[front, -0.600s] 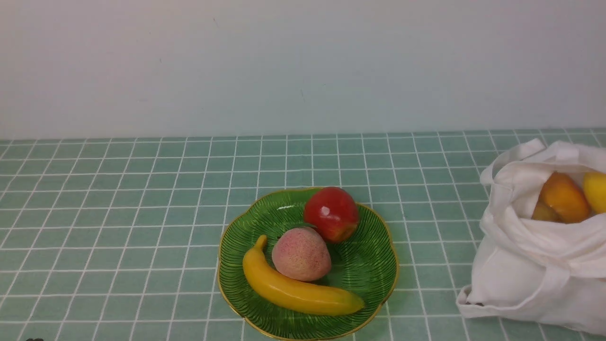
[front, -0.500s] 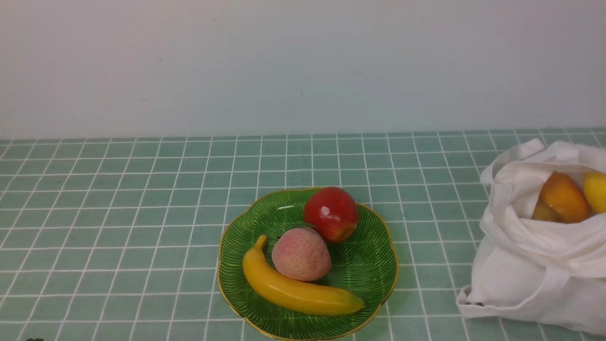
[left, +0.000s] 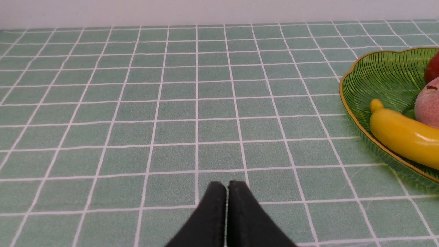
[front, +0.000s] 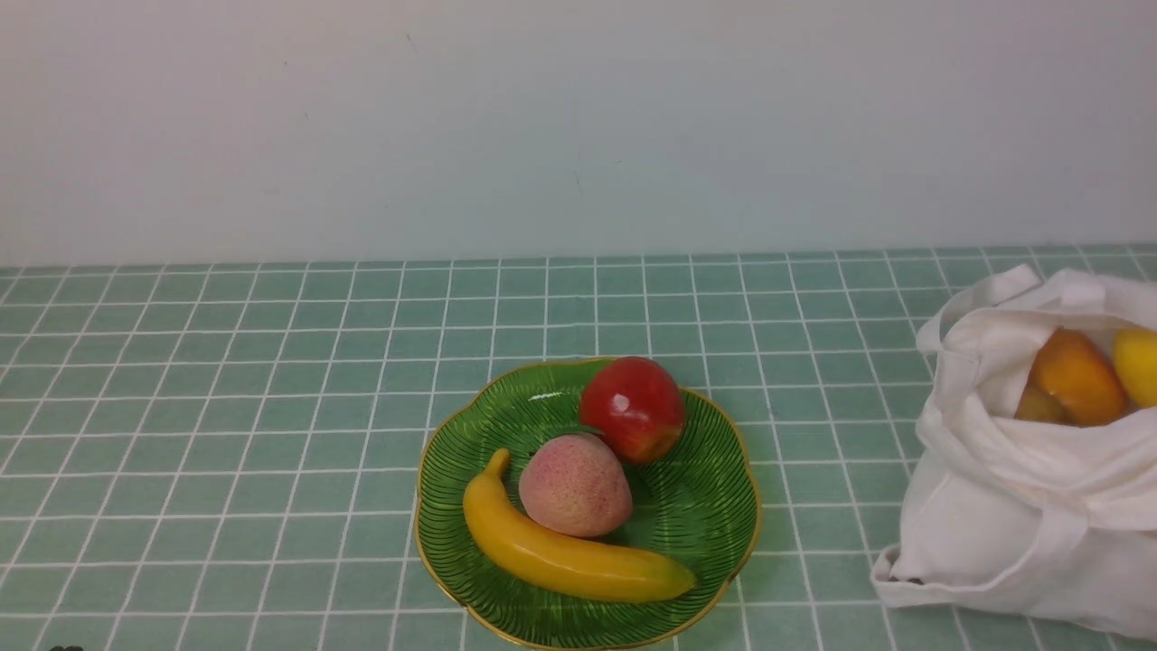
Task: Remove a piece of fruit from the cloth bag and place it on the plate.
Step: Use the right arm to grab a kiwi from the bag
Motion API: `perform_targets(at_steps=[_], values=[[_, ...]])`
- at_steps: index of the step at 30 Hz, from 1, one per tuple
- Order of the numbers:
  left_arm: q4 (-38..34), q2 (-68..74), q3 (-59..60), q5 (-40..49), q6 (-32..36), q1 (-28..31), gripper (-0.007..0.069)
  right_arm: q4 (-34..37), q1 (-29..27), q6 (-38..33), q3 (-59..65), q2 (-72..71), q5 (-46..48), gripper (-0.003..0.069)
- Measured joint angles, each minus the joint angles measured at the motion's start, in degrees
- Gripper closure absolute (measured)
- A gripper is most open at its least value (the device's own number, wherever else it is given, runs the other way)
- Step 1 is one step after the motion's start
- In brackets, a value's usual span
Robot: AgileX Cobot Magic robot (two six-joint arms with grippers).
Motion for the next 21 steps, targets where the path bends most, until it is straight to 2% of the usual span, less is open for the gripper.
perform_targets(at_steps=[18,20,21], values=[[0.0,0.0,0.0,0.0,0.0,0.0,0.0632,0.1,0.0,0.0,0.0,0.0,-0.1,0.0671],[0.0,0.0,0.0,0.0,0.0,0.0,0.0632,1.3,0.0,0.5,0.1,0.0,-1.0,0.0671],[0.0,0.0,0.0,0.0,0.0,0.0,0.0632,4.9,0.0,1.8,0.4,0.0,-2.9,0.0671]])
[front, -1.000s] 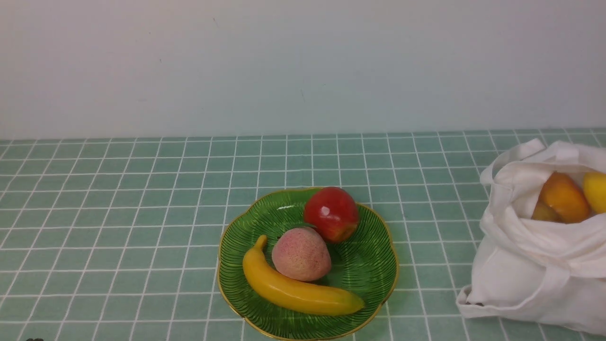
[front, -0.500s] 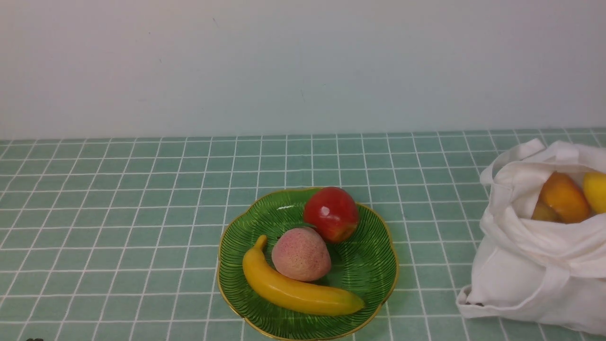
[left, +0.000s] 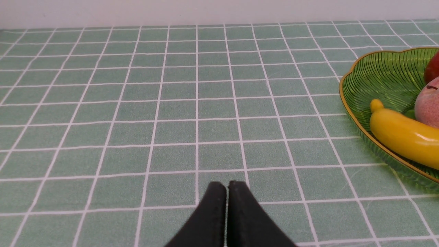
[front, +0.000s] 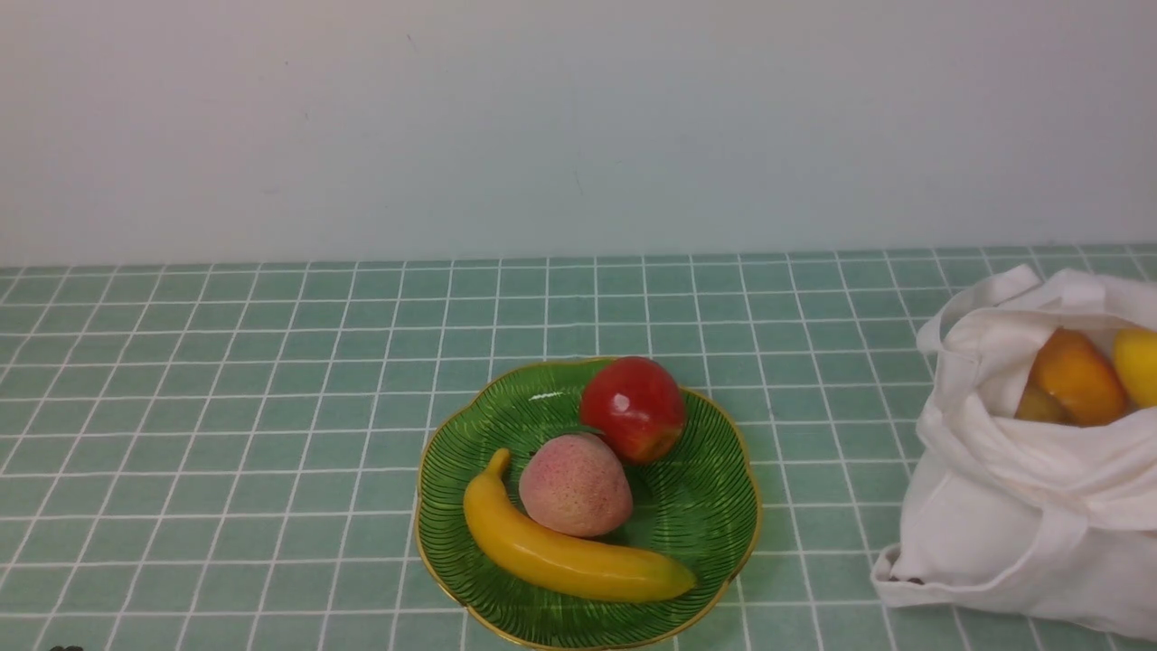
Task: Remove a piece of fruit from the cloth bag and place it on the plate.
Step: Use the right arm to grab a kiwi from the bag
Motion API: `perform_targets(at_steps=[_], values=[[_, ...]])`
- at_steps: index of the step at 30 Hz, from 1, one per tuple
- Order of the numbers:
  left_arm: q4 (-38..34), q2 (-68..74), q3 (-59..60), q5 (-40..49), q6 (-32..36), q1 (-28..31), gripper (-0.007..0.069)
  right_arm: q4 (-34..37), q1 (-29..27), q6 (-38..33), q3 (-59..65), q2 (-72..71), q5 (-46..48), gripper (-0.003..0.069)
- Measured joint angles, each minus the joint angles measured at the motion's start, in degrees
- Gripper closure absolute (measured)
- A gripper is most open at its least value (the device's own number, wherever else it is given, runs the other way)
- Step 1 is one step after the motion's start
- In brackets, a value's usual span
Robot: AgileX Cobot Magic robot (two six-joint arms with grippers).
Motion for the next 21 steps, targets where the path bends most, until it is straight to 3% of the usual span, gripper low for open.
perform_targets(at_steps=[4,8,12,18,21], values=[[0.0,0.0,0.0,0.0,0.0,0.0,0.0632,8.4,0.2,2.6,0.3,0.0,-6.8,0.0671],[0.0,0.0,0.0,0.0,0.0,0.0,0.0632,23.6,0.4,5.2,0.3,0.0,-18.3,0.0671],[0.0,0.0,0.0,0.0,0.0,0.0,0.0632,31.5,0.4,5.6,0.3,0.0,-25.6,0.0671],[0.0,0.0,0.0,0.0,0.0,0.0,0.0632,34.1,0.4,7.2,-0.2,0.0,-35.5,0.0671],[0.0,0.0,0.0,0.0,0.0,0.0,0.0632,29.6,0.4,6.7,-6.7,0.0,-29.7,0.0671]])
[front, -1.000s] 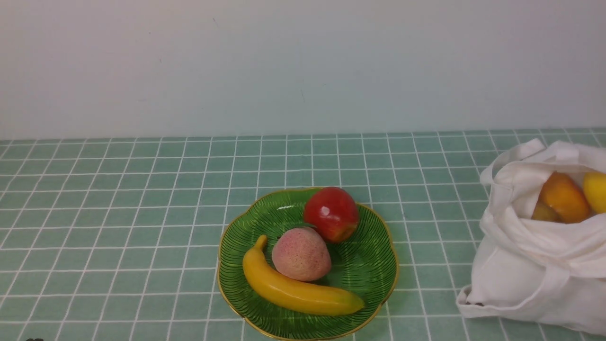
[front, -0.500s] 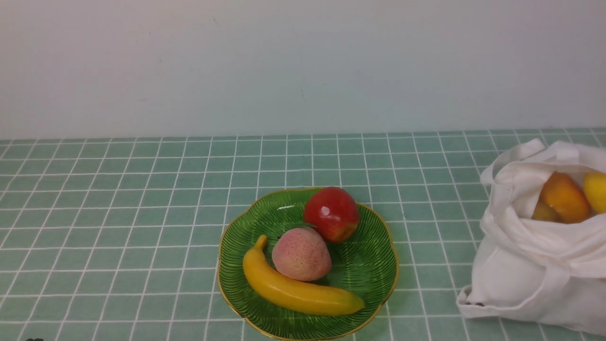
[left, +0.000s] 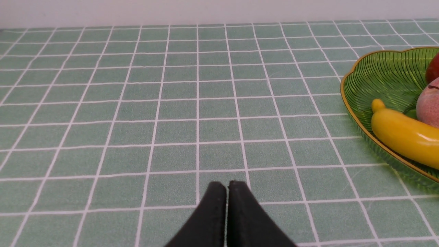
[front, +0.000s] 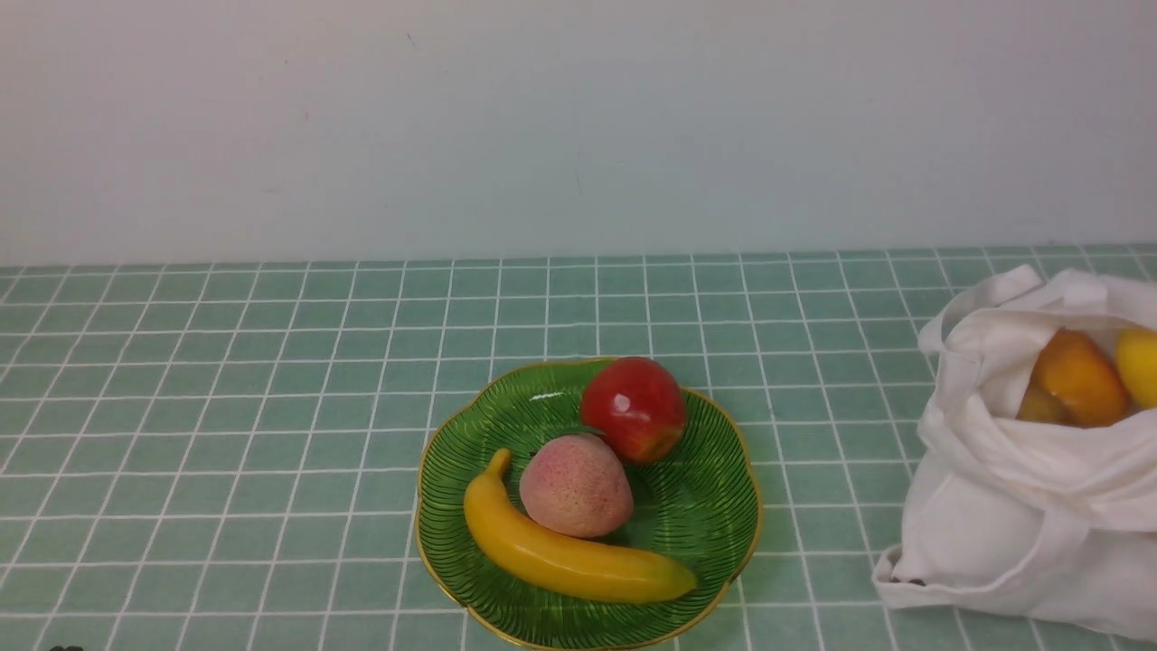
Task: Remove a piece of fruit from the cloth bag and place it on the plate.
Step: Use the right arm to grab a kiwi from the bag
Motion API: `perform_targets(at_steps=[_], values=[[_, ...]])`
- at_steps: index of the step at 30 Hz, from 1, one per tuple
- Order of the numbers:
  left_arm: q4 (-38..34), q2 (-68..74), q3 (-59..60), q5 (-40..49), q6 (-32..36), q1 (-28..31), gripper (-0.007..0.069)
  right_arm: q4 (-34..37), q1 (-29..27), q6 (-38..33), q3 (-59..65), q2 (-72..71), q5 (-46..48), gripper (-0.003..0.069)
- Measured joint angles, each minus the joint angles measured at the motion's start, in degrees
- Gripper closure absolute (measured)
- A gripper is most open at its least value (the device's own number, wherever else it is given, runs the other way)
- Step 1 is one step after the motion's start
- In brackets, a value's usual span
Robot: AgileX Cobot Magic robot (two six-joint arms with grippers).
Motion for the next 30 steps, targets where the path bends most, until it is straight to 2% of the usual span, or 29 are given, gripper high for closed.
perform_targets(at_steps=[2,5,9,12,18,26,30], values=[[0.0,0.0,0.0,0.0,0.0,0.0,0.0632,-3.1,0.0,-0.6,-3.0,0.5,3.2,0.0671],[0.0,0.0,0.0,0.0,0.0,0.0,0.0632,-11.3,0.0,-1.6,-15.2,7.4,18.6,0.0671],[0.0,0.0,0.0,0.0,0.0,0.0,0.0632,-19.3,0.0,-1.8,-29.3,24.3,41.8,0.0671],[0.0,0.0,0.0,0.0,0.0,0.0,0.0632,-25.2,0.0,-1.9,-36.7,36.8,52.8,0.0671],[0.0,0.0,0.0,0.0,0.0,0.0,0.0632,-34.9,0.0,-1.8,-48.5,55.8,60.5,0.067],[0.0,0.0,0.0,0.0,0.0,0.0,0.0632,-43.6,0.0,3.6,-59.9,76.8,65.1,0.0669],[0.0,0.0,0.0,0.0,0.0,0.0,0.0632,-47.7,0.0,5.9,-63.8,86.6,70.5,0.0669]])
